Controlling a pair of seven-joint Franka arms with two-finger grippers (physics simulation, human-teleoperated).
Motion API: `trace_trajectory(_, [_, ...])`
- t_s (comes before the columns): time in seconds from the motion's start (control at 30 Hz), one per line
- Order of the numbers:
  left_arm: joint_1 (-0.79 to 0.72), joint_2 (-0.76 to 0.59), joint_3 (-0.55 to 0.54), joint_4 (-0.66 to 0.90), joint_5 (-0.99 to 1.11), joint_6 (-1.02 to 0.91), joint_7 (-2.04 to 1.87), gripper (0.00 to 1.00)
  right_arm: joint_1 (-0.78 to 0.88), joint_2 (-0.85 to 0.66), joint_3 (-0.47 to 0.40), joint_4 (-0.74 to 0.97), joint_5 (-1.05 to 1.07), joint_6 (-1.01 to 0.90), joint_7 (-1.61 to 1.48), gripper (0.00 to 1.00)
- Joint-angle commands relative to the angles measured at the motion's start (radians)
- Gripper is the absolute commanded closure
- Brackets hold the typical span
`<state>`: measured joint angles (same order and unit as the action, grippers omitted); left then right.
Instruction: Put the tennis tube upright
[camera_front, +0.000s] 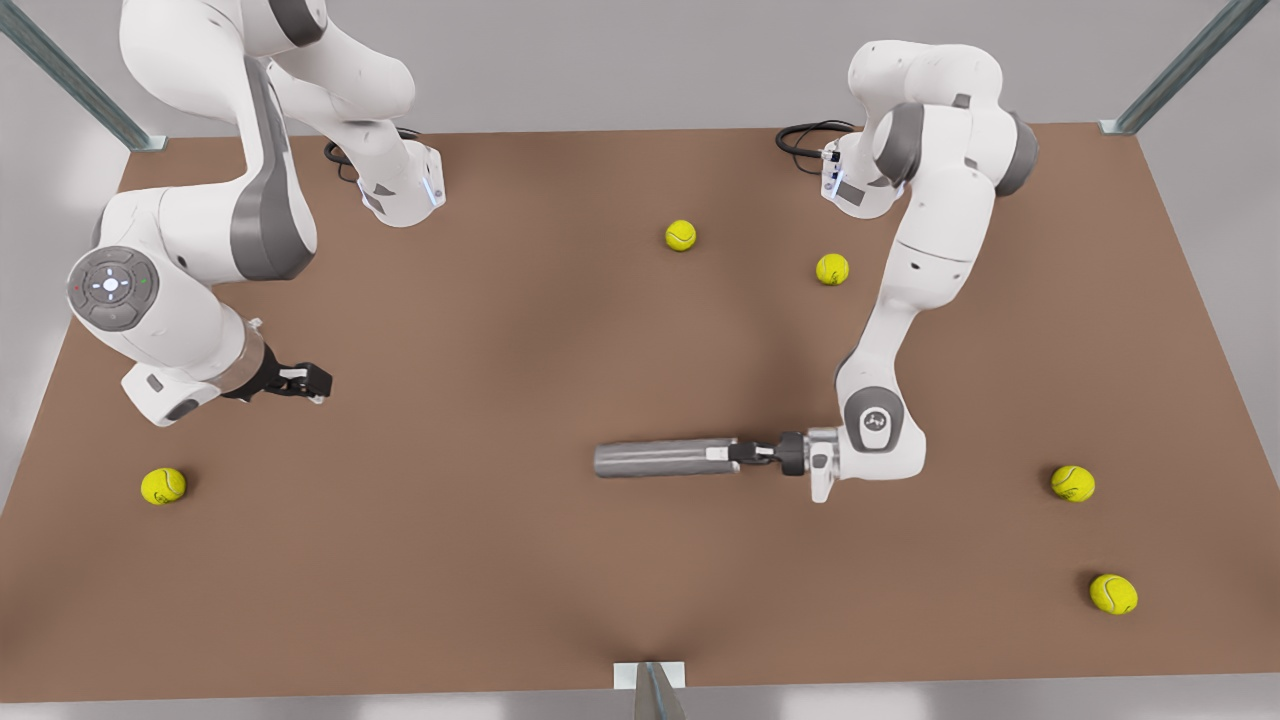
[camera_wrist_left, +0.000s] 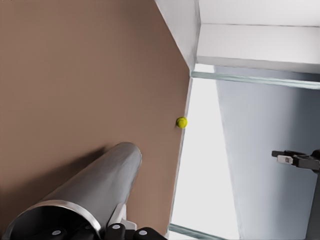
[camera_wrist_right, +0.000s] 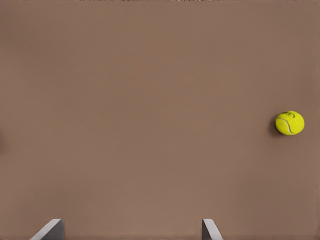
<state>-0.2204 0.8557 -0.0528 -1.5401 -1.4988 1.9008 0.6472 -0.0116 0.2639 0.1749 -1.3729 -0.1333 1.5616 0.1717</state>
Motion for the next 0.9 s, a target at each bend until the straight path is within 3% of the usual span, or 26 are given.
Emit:
trace_trajectory(0.0, [0.001, -0.003, 0.001, 0.000, 0.014, 0.000, 0.000, 0.79, -0.001, 0.000, 0.000, 0.000, 0.000, 0.000, 0.000, 0.00])
trace_trajectory(0.67, [0.018, -0.175, 0.119, 0.000, 0.440, 0.001, -0.169, 0.79, -0.001, 0.000, 0.000, 0.000, 0.000, 0.000, 0.000, 0.00])
trace_trajectory(0.87, [0.019, -0.205, 0.174, 0.002, 0.451, -0.048, -0.189, 0.79, 0.009, 0.005, 0.000, 0.000, -0.005, 0.000, 0.000, 0.00])
